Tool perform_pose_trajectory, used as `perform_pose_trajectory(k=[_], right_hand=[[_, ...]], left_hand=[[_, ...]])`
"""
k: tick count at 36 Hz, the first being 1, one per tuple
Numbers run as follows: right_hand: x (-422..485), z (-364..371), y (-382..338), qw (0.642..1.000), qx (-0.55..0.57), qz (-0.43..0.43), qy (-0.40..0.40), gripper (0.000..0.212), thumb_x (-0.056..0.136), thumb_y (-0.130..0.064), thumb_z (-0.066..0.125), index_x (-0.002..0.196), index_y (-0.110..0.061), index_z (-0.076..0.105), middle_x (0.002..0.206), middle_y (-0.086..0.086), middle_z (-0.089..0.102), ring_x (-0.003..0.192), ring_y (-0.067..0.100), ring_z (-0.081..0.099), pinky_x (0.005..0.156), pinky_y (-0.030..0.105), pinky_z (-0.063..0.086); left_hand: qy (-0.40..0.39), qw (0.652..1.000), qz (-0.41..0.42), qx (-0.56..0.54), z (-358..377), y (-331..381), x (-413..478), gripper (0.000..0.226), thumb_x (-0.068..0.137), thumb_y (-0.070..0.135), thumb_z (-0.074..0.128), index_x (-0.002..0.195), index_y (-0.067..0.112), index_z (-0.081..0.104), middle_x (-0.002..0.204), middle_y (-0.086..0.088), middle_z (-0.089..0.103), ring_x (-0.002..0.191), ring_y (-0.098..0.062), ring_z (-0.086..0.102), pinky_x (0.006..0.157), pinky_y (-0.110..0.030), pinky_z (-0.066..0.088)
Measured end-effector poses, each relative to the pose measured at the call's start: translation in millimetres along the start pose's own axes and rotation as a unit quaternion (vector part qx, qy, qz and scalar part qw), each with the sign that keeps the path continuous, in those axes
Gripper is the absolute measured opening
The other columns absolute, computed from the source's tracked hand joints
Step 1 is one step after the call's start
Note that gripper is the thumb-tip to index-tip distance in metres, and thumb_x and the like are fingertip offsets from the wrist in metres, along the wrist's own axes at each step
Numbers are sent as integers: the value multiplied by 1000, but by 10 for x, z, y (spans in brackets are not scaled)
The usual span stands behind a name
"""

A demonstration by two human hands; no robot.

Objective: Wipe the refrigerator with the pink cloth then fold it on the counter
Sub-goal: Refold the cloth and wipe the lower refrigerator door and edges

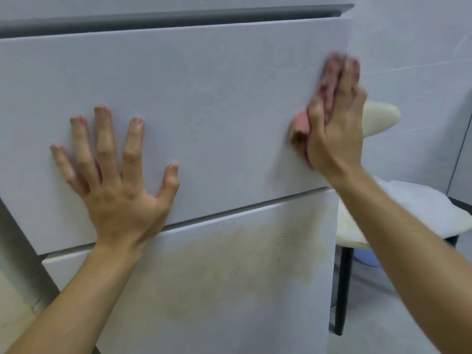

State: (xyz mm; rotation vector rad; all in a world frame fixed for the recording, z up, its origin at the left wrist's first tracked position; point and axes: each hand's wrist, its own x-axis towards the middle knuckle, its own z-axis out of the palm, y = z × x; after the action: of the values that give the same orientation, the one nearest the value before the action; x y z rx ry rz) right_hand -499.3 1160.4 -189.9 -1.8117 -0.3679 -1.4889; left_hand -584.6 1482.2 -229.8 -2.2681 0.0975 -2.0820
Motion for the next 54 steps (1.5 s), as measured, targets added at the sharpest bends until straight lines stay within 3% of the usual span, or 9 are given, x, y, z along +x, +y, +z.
perform_pose_trajectory(k=[3,6,9,13,21,34,41,49,54], right_hand=[[470,-10,-98,1000,18,15,-5,66,111,-39,36,168,-17,12,164,8,30,134,9,45,90,12,35],[368,-19,-89,999,41,12,4,64,112,-36,33,169,-18,10,168,-1,29,135,16,48,97,28,42],[-205,0,72,997,65,47,15,60,114,-29,32,169,-15,9,169,-18,28,129,8,47,108,23,40],[-1190,43,253,992,54,115,-8,65,114,-26,32,168,-21,-4,176,6,5,161,14,13,130,27,16],[-1439,171,104,989,-45,135,-39,71,108,-40,28,168,-15,-4,172,21,-18,160,29,-23,129,61,-4],[-1774,1096,-1784,989,-72,-101,-84,60,109,-50,44,164,-33,28,172,19,11,162,34,8,130,56,8],[-1682,1072,-1791,971,-71,-210,-93,54,109,-47,49,161,-36,39,172,10,21,161,27,18,129,54,23],[-765,771,-1231,996,-49,65,37,61,110,-38,39,167,-20,25,171,30,4,159,49,0,129,60,-3],[-897,967,-1659,995,-42,69,51,59,110,-41,37,166,-24,28,172,26,8,160,45,3,128,57,1]], left_hand=[[1,1000,1,-3,-2,4,-4,69,102,50,58,160,17,41,168,-21,30,155,-49,25,121,-76,16],[4,1000,0,-5,-10,11,-5,69,102,50,58,160,16,42,167,-22,31,154,-50,26,120,-76,17],[6,1000,3,-2,-9,5,-4,69,102,50,59,160,16,43,167,-22,31,154,-50,26,120,-77,17],[0,1000,5,3,-4,-7,-4,69,103,50,58,161,16,40,168,-22,30,155,-50,25,121,-75,14],[-19,999,3,-28,-131,-81,-23,59,111,45,42,162,16,39,171,-18,26,159,-41,20,125,-67,9],[-37,998,-35,42,-425,-932,-391,58,112,32,35,168,20,22,174,-16,16,162,-34,12,130,-56,11],[-39,999,-34,11,-375,-981,-389,57,114,38,31,166,16,26,172,-24,16,161,-40,10,131,-54,10],[-48,998,-38,-11,-388,-978,-383,58,112,34,34,165,13,28,172,-24,14,162,-38,5,132,-53,7],[-46,998,-31,-25,-377,-976,-383,56,113,32,34,165,11,29,172,-25,14,162,-40,6,131,-56,11]])
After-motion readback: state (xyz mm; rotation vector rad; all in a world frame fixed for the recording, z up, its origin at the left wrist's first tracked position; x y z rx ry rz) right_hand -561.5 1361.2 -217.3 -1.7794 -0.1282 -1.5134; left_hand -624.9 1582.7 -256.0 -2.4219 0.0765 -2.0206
